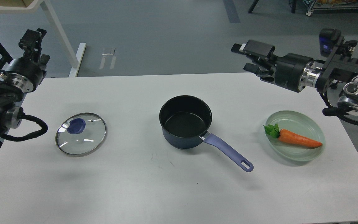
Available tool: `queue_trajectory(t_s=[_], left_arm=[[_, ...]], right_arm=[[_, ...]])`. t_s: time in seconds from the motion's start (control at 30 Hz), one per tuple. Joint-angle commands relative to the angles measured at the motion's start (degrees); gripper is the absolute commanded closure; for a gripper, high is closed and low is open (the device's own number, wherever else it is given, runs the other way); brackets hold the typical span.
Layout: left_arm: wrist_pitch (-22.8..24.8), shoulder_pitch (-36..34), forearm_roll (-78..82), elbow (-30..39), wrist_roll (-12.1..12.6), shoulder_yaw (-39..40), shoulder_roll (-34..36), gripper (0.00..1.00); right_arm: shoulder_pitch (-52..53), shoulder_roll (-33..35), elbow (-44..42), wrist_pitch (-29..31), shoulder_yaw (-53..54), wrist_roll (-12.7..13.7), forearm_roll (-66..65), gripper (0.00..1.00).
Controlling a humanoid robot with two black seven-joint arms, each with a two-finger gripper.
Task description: Open pot lid
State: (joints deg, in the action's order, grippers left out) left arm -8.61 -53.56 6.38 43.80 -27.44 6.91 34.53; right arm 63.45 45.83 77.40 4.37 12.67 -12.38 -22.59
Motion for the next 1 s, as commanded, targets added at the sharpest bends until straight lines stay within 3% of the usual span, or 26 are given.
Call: queue_trajectory(t_s=[0.0,0.23,0.43,0.57,0.67,0.8,0.97], left_arm=[[1.22,0.21,-2.33,-1.61,-0.07,4.68,-4.73,0.01],[5.96,0.74,-10.14,-5.47,0.19,9.35,-8.42,0.01],[13.70,0.74,-17.62,-8.82,0.28,9.44,-10.10,0.01],[14.67,1.17,-17.89,-8.90,0.28,9.52,-10.18,0.01],[15.11,1.27,-19.20,-8.90,0.28,10.31,-10.36,0.01],[17.74,1.44,-22.02,-8.90,0.28,11.37,-11.85,0.01],[18.10,1.53,-22.02,-8.99,0.28,11.46,-12.38,0.01]], right_arm=[[-4.47,-1.62,-3.65,-0.06,9.72,-0.10,4.13,0.00],[-6.06,-10.22,-16.73,-0.24,14.22,-0.62,5.53,0.00],[-11.85,-16.65,-23.51,-0.15,20.63,-3.44,21.16,0.00],[-14.93,-21.21,-26.68,1.43,25.73,-3.44,26.89,0.00],[-17.83,-24.55,-28.26,6.08,30.64,-3.35,28.03,0.00],[-18.89,-32.81,-35.02,7.32,37.06,-3.35,29.45,0.00],[-19.16,-36.69,-41.62,9.96,41.82,-2.91,29.45,0.00]])
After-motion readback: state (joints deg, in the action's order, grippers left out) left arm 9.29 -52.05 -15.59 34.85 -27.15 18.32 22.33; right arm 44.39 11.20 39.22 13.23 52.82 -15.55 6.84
